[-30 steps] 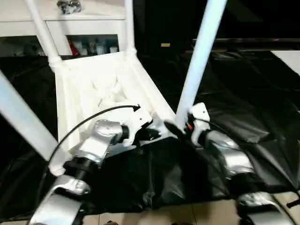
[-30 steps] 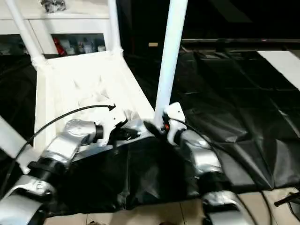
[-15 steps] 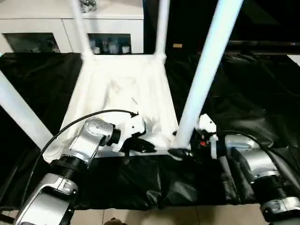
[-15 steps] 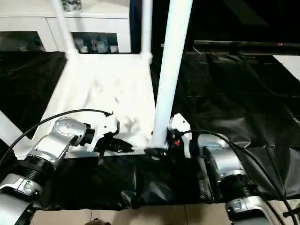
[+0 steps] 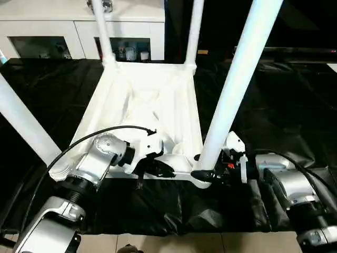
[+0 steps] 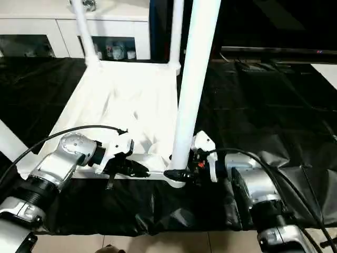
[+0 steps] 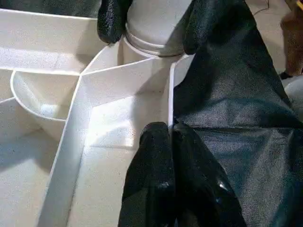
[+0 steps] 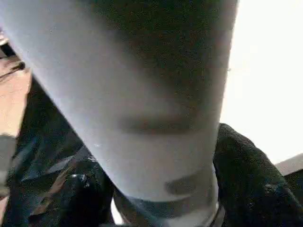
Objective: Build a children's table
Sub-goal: Rotate leg to tighten
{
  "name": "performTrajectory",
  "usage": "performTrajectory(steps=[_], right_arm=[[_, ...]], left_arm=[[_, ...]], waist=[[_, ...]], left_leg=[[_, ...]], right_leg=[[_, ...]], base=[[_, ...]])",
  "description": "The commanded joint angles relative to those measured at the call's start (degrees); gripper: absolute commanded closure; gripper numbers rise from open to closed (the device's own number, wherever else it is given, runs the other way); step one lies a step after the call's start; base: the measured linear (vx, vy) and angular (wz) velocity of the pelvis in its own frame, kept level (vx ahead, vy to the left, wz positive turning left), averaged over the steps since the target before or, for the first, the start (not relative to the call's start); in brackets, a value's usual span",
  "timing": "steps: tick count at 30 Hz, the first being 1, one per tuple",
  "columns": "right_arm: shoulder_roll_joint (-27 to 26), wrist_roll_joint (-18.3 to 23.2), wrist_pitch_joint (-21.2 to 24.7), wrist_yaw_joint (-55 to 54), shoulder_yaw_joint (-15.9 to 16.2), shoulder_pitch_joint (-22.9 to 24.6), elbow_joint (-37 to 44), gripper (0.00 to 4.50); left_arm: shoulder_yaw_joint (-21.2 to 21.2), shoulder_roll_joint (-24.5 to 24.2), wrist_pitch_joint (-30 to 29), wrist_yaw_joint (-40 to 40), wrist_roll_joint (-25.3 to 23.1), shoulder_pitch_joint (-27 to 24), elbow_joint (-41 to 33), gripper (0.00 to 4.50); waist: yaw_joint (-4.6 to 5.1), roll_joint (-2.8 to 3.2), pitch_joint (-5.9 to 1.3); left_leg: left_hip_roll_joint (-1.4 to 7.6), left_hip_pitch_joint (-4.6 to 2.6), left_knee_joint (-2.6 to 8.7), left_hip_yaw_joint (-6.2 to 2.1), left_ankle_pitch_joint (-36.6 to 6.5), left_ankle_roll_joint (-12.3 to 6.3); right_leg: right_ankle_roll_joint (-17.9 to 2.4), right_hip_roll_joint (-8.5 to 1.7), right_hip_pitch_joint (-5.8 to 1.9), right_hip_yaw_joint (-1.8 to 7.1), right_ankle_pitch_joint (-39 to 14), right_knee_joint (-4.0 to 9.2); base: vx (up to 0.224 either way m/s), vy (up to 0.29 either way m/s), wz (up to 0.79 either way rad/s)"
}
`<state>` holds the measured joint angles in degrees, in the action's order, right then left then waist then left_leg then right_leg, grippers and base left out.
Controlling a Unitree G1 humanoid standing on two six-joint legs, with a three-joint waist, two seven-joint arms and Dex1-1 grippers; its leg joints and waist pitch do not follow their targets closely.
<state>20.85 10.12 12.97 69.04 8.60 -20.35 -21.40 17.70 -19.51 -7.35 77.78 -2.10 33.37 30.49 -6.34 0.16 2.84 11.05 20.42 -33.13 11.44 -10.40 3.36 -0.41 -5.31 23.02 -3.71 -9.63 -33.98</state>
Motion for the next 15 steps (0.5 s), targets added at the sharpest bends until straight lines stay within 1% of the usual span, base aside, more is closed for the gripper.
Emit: performTrajectory(steps=[1,2,3,4,5,6,7,8,9,10,11,13,14,15], right_arm=[[-4.31,0.34,0.44,-2.20,2.89,0.80,1.06,1.96],[-6.11,-0.52,0.04,-6.79,1.80,0.53,-0.28,1.97],[-7.32,-1.12,-0.28,-9.88,1.07,0.30,-1.26,1.97],[-7.98,-1.36,-0.36,-11.51,0.66,0.09,-1.88,1.98],[-11.02,-2.16,-0.51,-18.67,-1.19,-0.91,-4.51,1.98],[-12.00,-2.31,-0.39,-20.91,-1.78,-1.25,-5.24,1.98],[-13.86,-2.70,0.43,-25.29,-2.76,-1.99,-6.58,1.98],[-14.87,-2.92,1.01,-27.70,-3.24,-2.43,-7.29,1.98],[-15.62,-3.04,1.16,-29.31,-3.58,-2.73,-7.82,1.99],[-16.61,-3.11,1.21,-31.20,-4.00,-3.05,-8.39,1.99],[-17.52,-3.31,1.11,-33.32,-4.43,-3.38,-8.93,1.99],[-17.97,-3.38,1.05,-34.36,-4.69,-3.53,-9.16,1.99],[-18.22,-3.41,1.02,-34.95,-4.83,-3.62,-9.29,1.99],[-18.87,-3.61,0.74,-35.89,-5.12,-3.76,-9.28,1.99]], left_arm=[[-0.06,3.37,-0.47,-5.82,0.40,0.39,-1.32,4.50],[-0.52,3.94,-1.20,-8.05,-0.05,0.37,-1.29,4.50],[-0.80,4.30,-1.75,-9.44,-0.33,0.35,-1.31,4.50],[-1.02,4.66,-2.08,-10.38,-0.44,0.37,-1.26,4.50],[-1.85,6.54,-3.75,-15.11,-1.21,0.35,-1.34,4.50],[-2.09,7.24,-4.39,-16.81,-1.50,0.34,-1.46,4.50],[-2.36,8.71,-5.97,-19.57,-1.93,0.32,-1.88,4.50],[-2.46,9.54,-6.91,-20.99,-2.14,0.35,-2.14,4.50],[-2.69,10.25,-7.44,-22.42,-2.34,0.49,-2.13,4.50],[-2.84,11.16,-7.87,-23.91,-2.52,0.69,-2.21,4.50],[-2.93,12.04,-8.20,-25.06,-2.61,0.75,-2.47,4.50],[-2.97,12.48,-8.35,-25.60,-2.62,0.75,-2.65,4.50],[-3.00,12.73,-8.44,-25.91,-2.63,0.76,-2.75,4.50],[-2.63,13.26,-8.57,-26.09,-2.55,0.56,-3.30,4.50]], waist=[[0.42,0.19,-3.34],[0.63,-0.20,-3.21],[0.91,-0.03,-3.10],[1.14,-0.02,-3.01],[1.57,-0.42,-2.87],[1.77,-0.24,-2.85],[2.30,-0.55,-2.68],[2.76,-0.55,-2.67],[3.27,-0.52,-2.66],[3.55,-0.56,-2.80],[3.66,-0.56,-2.81],[3.82,-0.51,-2.95],[3.93,-0.48,-2.78],[3.99,-0.70,-2.81]], left_leg=[[2.34,-0.71,4.12,-1.05,-16.34,-0.81],[2.36,-0.77,4.21,-1.08,-17.13,-0.47],[2.23,-0.90,4.29,-1.27,-18.19,0.23],[2.19,-0.88,4.35,-1.42,-18.81,0.52],[2.09,-0.83,4.41,-1.51,-19.68,0.74],[2.10,-1.04,4.41,-1.55,-20.09,0.98],[1.95,-0.76,4.45,-1.88,-20.87,1.27],[1.81,-0.63,4.50,-2.10,-21.17,1.54],[1.77,-0.71,4.50,-2.21,-21.65,1.34],[1.75,-0.59,4.54,-2.27,-21.63,0.86],[1.78,-0.54,4.59,-2.24,-21.46,0.66],[1.78,-0.56,4.69,-2.20,-21.06,0.20],[1.79,-0.68,4.68,-2.03,-21.51,-0.06],[1.76,-0.81,4.60,-1.97,-21.83,-0.28]], right_leg=[[-12.24,-3.11,-2.36,2.31,-17.40,4.28],[-11.50,-3.20,-2.22,2.37,-19.82,4.58],[-10.67,-3.36,-2.01,2.35,-22.89,4.84],[-10.19,-3.38,-2.01,2.28,-24.46,4.99],[-8.97,-3.41,-1.94,2.18,-27.44,5.34],[-8.63,-3.45,-1.71,2.19,-28.67,5.44],[-7.44,-3.52,-1.88,1.84,-31.93,5.68],[-5.98,-3.55,-1.97,1.59,-34.62,6.03],[-5.23,-3.58,-1.82,1.49,-35.72,6.39],[-4.93,-3.50,-1.95,1.39,-35.05,6.56],[-5.01,-3.47,-1.90,1.42,-34.33,6.59],[-5.63,-3.32,-1.93,1.37,-31.78,6.54],[-6.07,-3.19,-1.59,1.53,-30.90,6.61],[-6.42,-3.17,-1.54,1.58,-30.52,6.58]], base=[[0.000,0.000,0.00],[0.000,0.000,0.00],[0.000,0.000,0.00],[0.000,0.000,0.00],[0.000,0.000,0.00],[0.000,0.000,0.00],[0.000,0.000,0.00],[0.000,0.000,0.00],[0.000,0.000,0.00],[0.000,0.000,0.00],[0.000,0.000,0.00],[0.000,0.000,0.00],[0.000,0.000,0.00],[0.000,0.000,0.00]])
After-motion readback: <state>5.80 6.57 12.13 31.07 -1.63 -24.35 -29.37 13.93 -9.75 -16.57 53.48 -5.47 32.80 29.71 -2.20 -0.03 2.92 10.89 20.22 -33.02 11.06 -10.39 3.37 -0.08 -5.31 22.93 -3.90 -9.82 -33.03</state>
